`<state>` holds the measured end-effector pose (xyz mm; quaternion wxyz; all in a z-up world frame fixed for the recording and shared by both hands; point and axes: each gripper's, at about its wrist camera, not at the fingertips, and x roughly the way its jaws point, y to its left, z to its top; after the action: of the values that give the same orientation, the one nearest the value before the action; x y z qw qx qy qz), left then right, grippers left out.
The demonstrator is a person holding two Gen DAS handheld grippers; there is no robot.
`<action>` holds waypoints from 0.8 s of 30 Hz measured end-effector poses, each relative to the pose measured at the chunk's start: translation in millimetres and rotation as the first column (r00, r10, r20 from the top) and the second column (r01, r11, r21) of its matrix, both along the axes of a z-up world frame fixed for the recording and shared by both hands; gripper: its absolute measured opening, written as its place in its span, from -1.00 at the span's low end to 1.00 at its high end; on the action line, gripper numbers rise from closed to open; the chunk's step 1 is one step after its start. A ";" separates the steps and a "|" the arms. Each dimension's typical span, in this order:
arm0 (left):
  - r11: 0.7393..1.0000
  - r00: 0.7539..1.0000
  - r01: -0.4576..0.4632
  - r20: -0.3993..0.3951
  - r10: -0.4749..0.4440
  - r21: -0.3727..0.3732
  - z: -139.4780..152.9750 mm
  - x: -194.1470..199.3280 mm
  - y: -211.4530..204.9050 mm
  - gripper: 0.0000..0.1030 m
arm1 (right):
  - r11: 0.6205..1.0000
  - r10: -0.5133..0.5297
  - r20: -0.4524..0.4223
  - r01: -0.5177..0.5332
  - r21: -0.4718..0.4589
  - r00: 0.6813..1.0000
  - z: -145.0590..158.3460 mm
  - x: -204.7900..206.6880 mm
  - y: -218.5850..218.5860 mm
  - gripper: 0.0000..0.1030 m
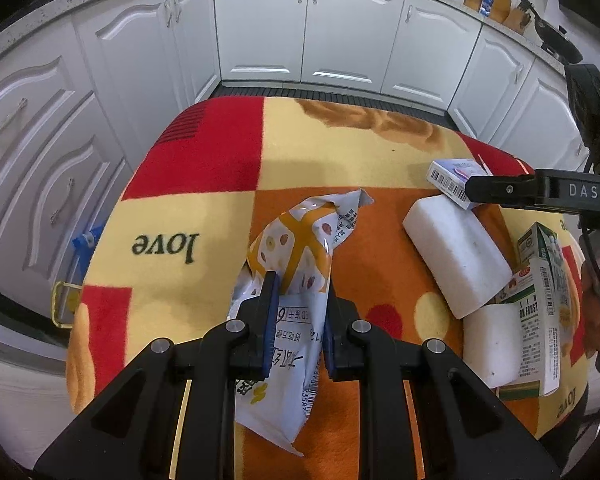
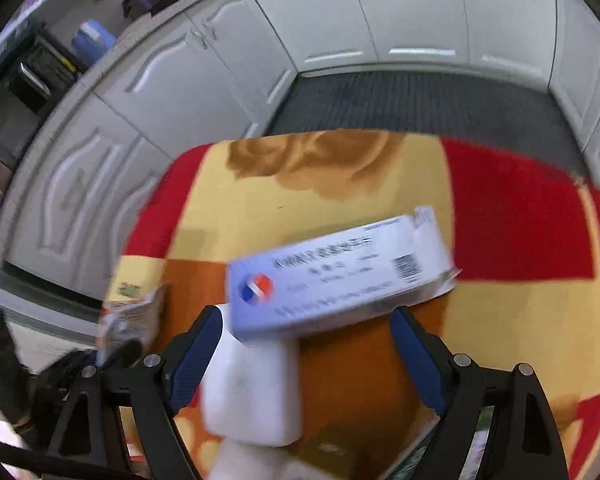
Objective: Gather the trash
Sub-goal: 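Grasp the white sponge with the right tool while the left tool holds the snack bag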
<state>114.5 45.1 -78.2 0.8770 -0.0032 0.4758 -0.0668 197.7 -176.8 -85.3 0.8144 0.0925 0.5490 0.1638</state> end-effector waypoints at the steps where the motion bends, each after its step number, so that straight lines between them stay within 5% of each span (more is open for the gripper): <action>1: 1.000 1.000 0.000 0.000 0.000 -0.004 -0.8 -0.3 0.1 -0.68 | 1.000 -0.001 0.002 0.001 0.002 1.000 -0.4 -0.6 -2.8 0.63; 9: 1.000 1.000 0.008 -0.002 -0.009 -0.018 -5.2 3.1 -4.7 -0.68 | 0.998 -0.048 -0.022 0.049 0.046 0.999 2.3 -10.3 -25.2 0.63; 15: 1.000 1.000 -0.013 0.005 0.013 -0.028 -1.9 3.4 -2.4 -0.68 | 0.995 0.050 -0.027 -0.048 0.085 0.998 11.6 -23.4 -5.5 0.63; 24: 0.996 0.998 -0.065 0.011 0.066 -0.063 8.2 -6.1 24.8 -0.69 | 0.981 0.185 -0.077 -0.189 -0.049 0.980 -11.5 -23.8 56.6 0.59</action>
<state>108.4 69.9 -69.9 0.8814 -0.0459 0.4672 -0.0528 173.9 -120.2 -96.8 0.7773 0.0233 0.5886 0.2208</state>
